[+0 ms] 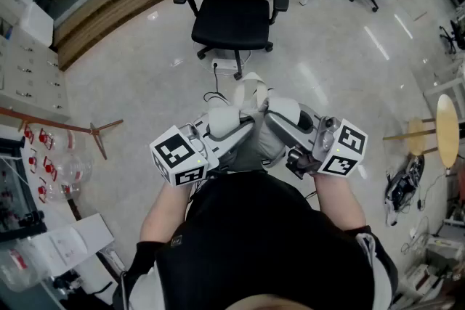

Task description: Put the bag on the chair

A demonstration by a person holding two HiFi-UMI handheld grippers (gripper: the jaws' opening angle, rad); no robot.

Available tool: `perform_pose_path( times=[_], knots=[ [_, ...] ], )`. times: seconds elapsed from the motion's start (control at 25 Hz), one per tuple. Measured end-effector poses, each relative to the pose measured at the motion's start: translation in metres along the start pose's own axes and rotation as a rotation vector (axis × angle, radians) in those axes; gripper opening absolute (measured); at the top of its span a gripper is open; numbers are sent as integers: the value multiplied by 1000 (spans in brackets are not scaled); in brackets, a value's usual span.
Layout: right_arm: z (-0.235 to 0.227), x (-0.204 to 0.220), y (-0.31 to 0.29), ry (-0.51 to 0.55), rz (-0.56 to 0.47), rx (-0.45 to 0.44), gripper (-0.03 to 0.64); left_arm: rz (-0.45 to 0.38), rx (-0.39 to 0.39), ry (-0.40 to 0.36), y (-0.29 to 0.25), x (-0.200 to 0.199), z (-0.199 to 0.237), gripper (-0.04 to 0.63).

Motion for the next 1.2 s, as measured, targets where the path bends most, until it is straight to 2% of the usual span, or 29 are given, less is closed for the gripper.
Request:
perform_pose_path(
  times=[0.28,0.68,0.88,1.2],
  knots=[
    [1,2,2,-19,-3,-14,58,10,-20,-16,0,-2,2,25],
    [5,3,-13,-39,-10,-63,59,-8,-33,21,15,-4,13,25],
    [12,21,-79,-43,6,-44,60,-38,-24,6,76,-2,44,25],
    [28,39,-137,-93,21,-48,61,-51,-39,-20,137,-5,63,25]
  ],
)
Point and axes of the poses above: the fingertips, and each gripper's own axes: y backward along the fingers, z to its left, x out of its underside, the point moved 4 cm from there along y, backward along the fingers, and after that the axes turned 5 degrees about x, right-handed, at the moved point
